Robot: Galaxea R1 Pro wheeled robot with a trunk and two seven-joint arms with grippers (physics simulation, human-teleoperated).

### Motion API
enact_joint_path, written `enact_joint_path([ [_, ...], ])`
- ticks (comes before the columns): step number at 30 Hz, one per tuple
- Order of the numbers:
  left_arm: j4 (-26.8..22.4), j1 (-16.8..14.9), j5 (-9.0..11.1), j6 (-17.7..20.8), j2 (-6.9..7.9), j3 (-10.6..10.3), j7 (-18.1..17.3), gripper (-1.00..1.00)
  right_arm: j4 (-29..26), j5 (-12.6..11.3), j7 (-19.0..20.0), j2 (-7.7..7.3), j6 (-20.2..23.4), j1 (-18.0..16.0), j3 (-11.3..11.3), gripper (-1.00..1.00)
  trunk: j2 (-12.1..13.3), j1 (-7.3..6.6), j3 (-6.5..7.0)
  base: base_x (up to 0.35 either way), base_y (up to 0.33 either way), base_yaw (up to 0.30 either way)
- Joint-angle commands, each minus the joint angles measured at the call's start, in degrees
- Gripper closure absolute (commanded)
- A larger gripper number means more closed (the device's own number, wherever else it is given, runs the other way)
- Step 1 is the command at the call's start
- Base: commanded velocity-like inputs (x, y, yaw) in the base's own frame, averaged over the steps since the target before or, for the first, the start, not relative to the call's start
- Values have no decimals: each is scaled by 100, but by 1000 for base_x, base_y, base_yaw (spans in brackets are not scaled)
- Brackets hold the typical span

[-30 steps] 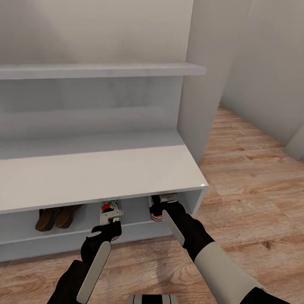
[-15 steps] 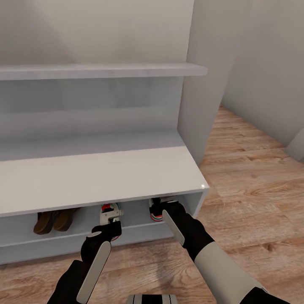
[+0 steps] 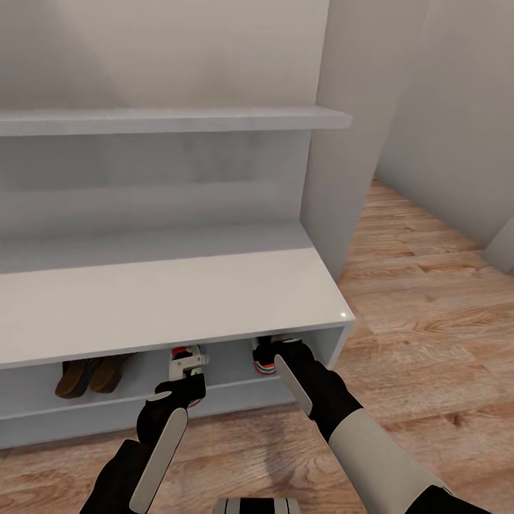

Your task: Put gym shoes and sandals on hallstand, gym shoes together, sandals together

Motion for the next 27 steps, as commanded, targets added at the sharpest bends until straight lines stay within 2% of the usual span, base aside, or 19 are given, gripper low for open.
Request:
enact_joint_path([
  [1,0,0,0,0,0,1,-5,100,-1,-1,-2,0,0,-1,0,100,0,0,0,59,15,0],
  [26,1,0,5,0,2,-1,5,100,0,2,-2,0,1,3,-8,100,0,0,0,29,2,0],
  [27,0,0,4,0,1,0,5,100,1,4,-4,0,4,3,-9,-100,0,0,0,34,0,0],
])
